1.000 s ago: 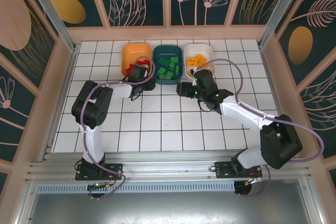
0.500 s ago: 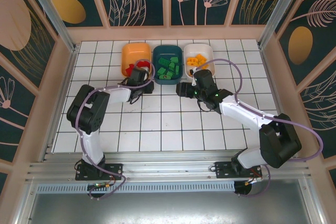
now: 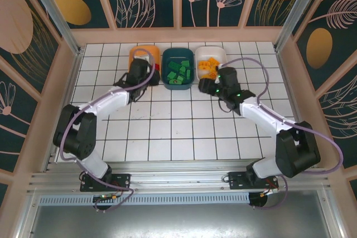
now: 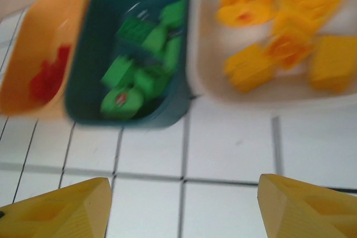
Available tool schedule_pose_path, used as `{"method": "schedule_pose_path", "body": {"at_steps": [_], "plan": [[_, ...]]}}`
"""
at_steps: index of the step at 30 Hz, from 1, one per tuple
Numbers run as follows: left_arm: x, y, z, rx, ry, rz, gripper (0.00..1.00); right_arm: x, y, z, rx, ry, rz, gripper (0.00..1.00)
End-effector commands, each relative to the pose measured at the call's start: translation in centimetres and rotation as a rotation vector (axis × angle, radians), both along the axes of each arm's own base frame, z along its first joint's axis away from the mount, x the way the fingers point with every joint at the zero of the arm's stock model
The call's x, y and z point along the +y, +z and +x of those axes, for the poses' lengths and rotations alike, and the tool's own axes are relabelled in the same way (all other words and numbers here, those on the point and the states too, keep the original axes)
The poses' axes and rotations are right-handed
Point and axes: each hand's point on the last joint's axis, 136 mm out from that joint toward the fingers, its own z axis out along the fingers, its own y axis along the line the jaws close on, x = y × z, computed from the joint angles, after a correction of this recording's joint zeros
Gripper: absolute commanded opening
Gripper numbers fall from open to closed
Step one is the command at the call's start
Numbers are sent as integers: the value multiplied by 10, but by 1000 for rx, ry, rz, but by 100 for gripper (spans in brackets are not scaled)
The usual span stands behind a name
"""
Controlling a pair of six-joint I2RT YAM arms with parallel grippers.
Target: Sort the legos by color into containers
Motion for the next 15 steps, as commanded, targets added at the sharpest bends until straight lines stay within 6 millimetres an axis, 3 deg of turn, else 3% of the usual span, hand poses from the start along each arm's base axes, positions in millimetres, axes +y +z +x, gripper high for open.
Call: {"method": "schedule_pose_path", "body": {"at_steps": [1, 5, 8, 11, 13, 15], "plan": [[35, -26, 36, 119, 149, 20, 18, -51, 0, 38, -9, -189, 52, 72], [47, -49, 68, 195, 199, 97, 25, -108, -10, 74, 22, -311, 47, 72], [55, -68, 79, 247, 219, 135, 36, -130, -23, 96, 62, -328, 53, 72], [57, -75, 84, 256, 217, 143, 58, -136, -38, 112, 98, -305, 45, 72], [57, -71, 85, 246, 213, 142, 77, -140, -45, 123, 119, -295, 28, 71], [56, -58, 84, 225, 204, 137, 87, -149, -56, 131, 142, -308, 14, 71]]}}
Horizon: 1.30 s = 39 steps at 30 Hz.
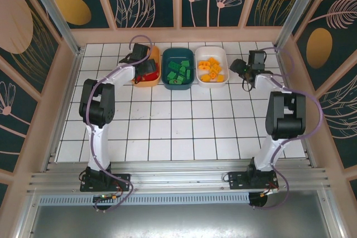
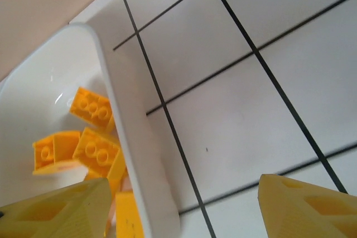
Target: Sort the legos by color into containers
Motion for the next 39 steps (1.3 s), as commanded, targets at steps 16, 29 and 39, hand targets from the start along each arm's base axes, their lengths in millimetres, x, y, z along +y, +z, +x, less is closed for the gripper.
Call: {"method": "schedule_pose_path", "body": {"at_steps": [16, 29, 39], "plan": [[37, 116, -104, -247, 39, -82, 94, 45, -57, 38, 122, 246, 35, 69], [62, 147, -148, -327, 94, -59, 98, 11, 28, 25, -35, 105, -27, 74], [105, 249, -209, -762, 263, -177, 98, 33, 195, -71, -508, 83, -88, 99]]}}
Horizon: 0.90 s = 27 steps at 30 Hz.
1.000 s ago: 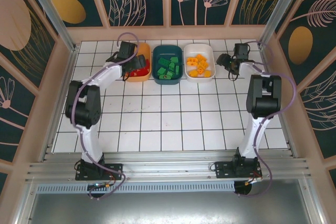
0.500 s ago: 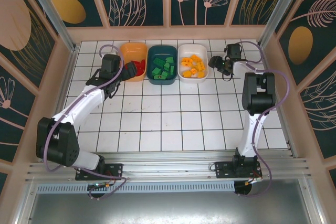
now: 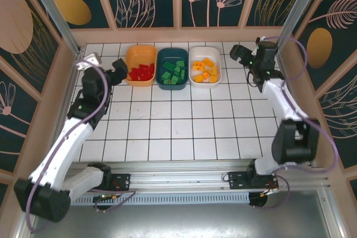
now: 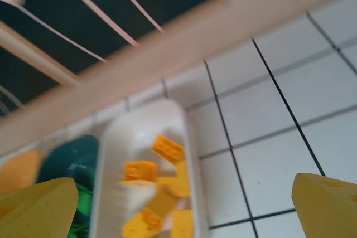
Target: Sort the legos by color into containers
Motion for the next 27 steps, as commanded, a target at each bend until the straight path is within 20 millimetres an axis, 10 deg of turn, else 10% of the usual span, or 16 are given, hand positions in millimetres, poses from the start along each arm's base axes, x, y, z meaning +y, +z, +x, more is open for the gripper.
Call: {"method": "schedule_pose_path", "body": {"at_steps": [1, 5, 15, 27], "plan": [[11, 9, -18, -157, 32, -79, 98, 15, 48, -36, -204, -6, -44, 99], [17, 1, -31, -236, 44, -84, 99, 21, 64, -73, -338, -76, -59, 99], [31, -76, -49, -358, 87, 257, 98, 11, 13, -82, -427, -66, -283, 99], [41, -153, -35, -196, 131, 524, 99, -31, -105, -73, -289, 6, -349, 99]]}}
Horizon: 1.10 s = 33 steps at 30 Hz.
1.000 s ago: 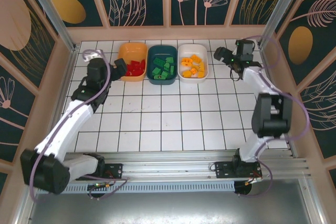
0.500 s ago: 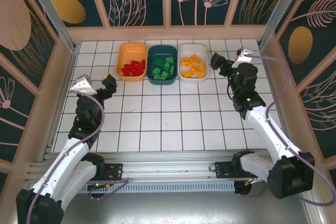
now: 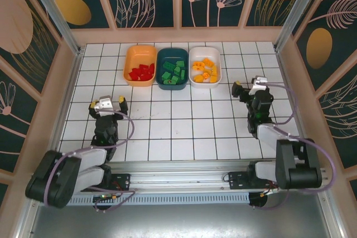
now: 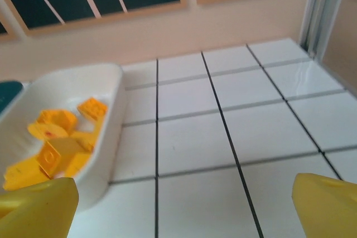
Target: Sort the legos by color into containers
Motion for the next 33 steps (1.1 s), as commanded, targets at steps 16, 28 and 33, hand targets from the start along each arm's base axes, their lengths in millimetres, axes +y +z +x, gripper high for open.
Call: {"method": "schedule_pose_path", "body": {"at_steps": [16, 28, 33], "plan": [[3, 19, 22, -42, 13, 72, 99, -19, -19, -25, -190, -12, -14, 99], [44, 2, 35, -77, 83, -59, 99, -17, -33, -4, -80, -1, -13, 99], [50, -8, 49, -11, 99, -77, 99, -17, -33, -4, -81, -1, -13, 99]]}}
